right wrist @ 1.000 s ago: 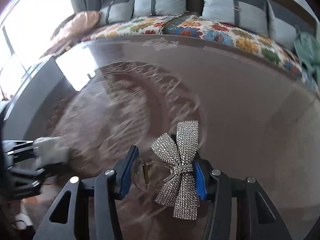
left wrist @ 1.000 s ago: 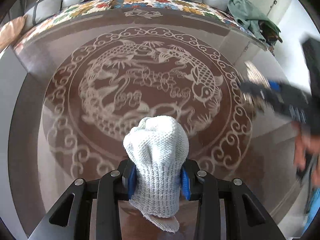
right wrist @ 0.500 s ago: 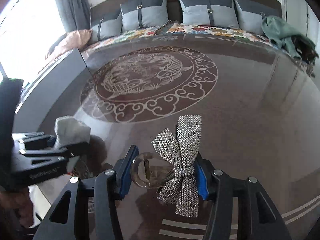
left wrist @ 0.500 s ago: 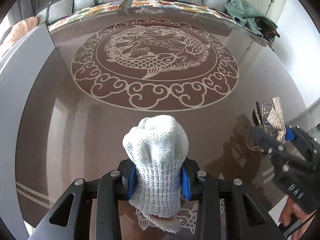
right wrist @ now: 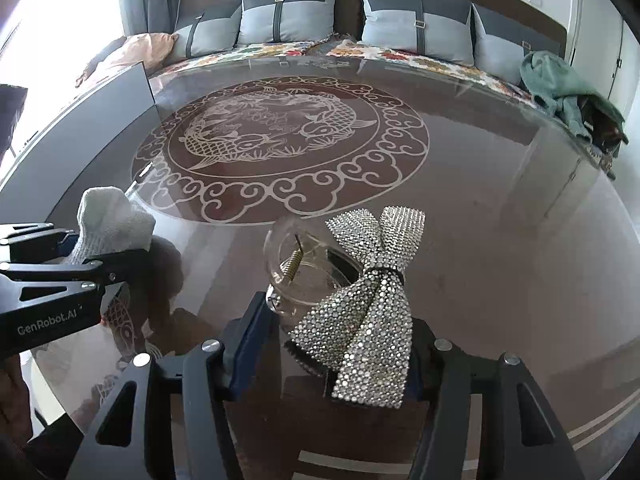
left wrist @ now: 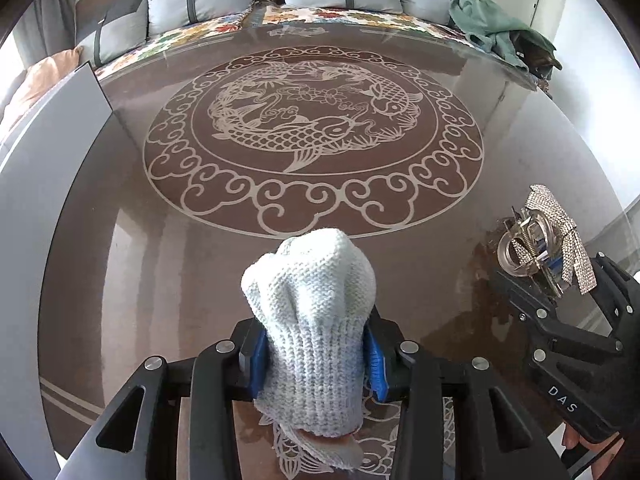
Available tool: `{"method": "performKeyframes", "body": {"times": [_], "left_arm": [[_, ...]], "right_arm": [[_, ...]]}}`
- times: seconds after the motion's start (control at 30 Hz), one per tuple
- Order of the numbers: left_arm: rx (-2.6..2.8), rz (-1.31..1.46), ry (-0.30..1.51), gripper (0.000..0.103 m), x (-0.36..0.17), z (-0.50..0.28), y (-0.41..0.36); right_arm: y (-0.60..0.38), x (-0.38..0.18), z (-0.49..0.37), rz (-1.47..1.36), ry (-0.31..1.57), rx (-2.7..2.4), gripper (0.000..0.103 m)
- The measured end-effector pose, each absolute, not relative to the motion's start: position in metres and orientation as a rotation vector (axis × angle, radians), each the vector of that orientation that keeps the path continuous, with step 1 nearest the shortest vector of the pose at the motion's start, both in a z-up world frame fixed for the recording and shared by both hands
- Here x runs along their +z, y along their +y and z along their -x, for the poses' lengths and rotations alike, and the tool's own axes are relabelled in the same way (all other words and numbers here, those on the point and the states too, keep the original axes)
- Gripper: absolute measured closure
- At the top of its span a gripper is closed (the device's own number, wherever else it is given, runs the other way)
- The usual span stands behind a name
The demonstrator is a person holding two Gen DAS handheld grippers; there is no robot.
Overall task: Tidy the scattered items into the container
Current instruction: 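Carry the glove and bow clip over the cardboard box with both grippers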
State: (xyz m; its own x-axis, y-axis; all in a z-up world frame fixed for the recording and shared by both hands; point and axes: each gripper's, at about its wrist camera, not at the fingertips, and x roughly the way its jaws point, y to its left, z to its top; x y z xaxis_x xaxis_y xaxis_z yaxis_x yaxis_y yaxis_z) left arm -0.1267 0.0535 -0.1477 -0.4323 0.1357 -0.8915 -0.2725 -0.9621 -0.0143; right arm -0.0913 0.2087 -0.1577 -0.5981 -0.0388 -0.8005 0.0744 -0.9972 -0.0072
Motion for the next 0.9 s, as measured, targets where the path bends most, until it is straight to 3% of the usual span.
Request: {"method": "performKeyframes", "body": {"times": [0.5,0.7,0.8,0.9], "left_arm": [[2.452,1.506,0.191,0.059,-0.150,0.128,0.050],[2.453,1.498,0.188,0.059,-0.149,0.126,0.050],[2.453,1.500,0.123,0.063,-0.147,0.126,0.044],[2.461,1.500,0.060,0.068,-0.145,0.123,0.034]], "right_arm": [[0.237,-0.153,0.098,-1.366,-0.404,-2.712,0.039],[0.221,-0.154,0.099,-1.357,-0.238,-2.783,0.039],[0.221,-0.149,0.094,-1.340,-0.243,-2.788,0.051],[0.221,-0.145,0.090,-1.323,-0.248,-2.793,0.053]]}}
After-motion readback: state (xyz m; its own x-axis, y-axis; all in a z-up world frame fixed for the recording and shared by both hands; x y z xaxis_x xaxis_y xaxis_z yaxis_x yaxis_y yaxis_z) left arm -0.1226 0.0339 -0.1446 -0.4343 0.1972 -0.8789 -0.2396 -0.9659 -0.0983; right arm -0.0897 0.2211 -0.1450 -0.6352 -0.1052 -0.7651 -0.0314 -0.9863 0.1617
